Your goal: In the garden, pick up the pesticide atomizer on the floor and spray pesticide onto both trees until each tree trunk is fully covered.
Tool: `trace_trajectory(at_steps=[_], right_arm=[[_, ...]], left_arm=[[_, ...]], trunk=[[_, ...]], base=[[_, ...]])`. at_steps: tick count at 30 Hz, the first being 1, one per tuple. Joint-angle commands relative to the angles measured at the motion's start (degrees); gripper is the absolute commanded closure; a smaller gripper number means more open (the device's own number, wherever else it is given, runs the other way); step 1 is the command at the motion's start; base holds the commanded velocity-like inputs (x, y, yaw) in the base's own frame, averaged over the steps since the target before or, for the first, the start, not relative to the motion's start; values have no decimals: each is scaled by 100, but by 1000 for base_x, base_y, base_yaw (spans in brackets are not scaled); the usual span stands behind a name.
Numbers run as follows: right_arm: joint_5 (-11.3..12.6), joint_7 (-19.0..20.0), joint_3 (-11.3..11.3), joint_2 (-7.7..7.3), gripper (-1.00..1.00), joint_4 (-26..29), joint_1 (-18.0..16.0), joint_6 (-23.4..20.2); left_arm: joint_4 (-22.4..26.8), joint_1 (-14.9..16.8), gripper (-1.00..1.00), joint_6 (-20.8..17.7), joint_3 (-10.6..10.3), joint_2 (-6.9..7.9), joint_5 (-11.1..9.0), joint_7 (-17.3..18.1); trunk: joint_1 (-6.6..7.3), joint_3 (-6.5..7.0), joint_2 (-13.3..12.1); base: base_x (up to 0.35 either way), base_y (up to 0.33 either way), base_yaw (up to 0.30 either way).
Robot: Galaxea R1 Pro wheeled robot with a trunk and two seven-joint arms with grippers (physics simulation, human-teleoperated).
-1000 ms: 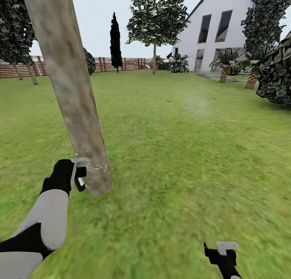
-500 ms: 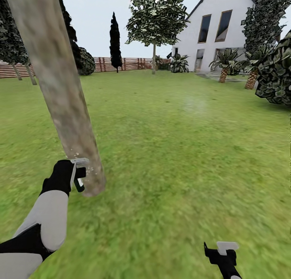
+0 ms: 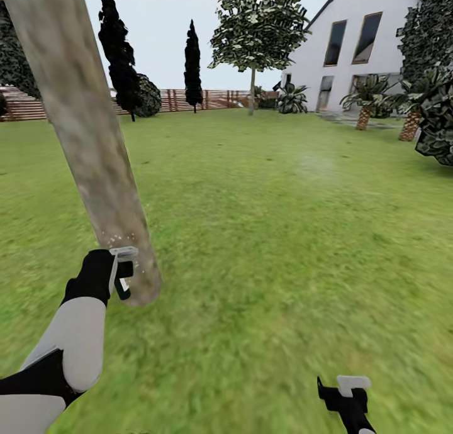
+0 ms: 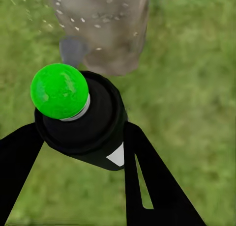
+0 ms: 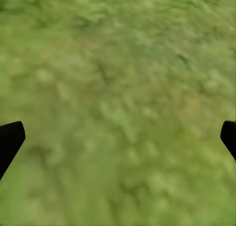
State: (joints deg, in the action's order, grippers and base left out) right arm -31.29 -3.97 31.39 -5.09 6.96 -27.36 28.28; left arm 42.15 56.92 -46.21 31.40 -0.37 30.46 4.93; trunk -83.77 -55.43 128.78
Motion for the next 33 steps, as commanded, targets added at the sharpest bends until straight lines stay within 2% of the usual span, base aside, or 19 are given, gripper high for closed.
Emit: trace_trajectory(at_steps=[1,11,18,23,33], right_arm=[[-61,-34,25,-1,-100,-10,-5,18],[-61,-34,25,-1,-100,-11,-6,19],[-61,-34,25,0,-100,-16,-6,15],[-61,-34,25,0,-100,-19,-6,11],[-61,-34,25,0,-100,-19,-6,12]], left_arm=[[5,5,100,-13,17,-6,62,43],[-36,-31,100,10,71,9,68,5],[-74,-230,100,61,77,113,66,-18],[-84,-344,100,77,76,102,40,-19],[-75,-365,100,77,81,105,39,-19]], trunk=[[0,-5,2],[0,-5,2],[0,-5,2],[0,-5,2],[0,-5,2]], base=[[38,-260,216],[2,-271,15],[81,-263,241],[232,-190,263],[87,-249,18]])
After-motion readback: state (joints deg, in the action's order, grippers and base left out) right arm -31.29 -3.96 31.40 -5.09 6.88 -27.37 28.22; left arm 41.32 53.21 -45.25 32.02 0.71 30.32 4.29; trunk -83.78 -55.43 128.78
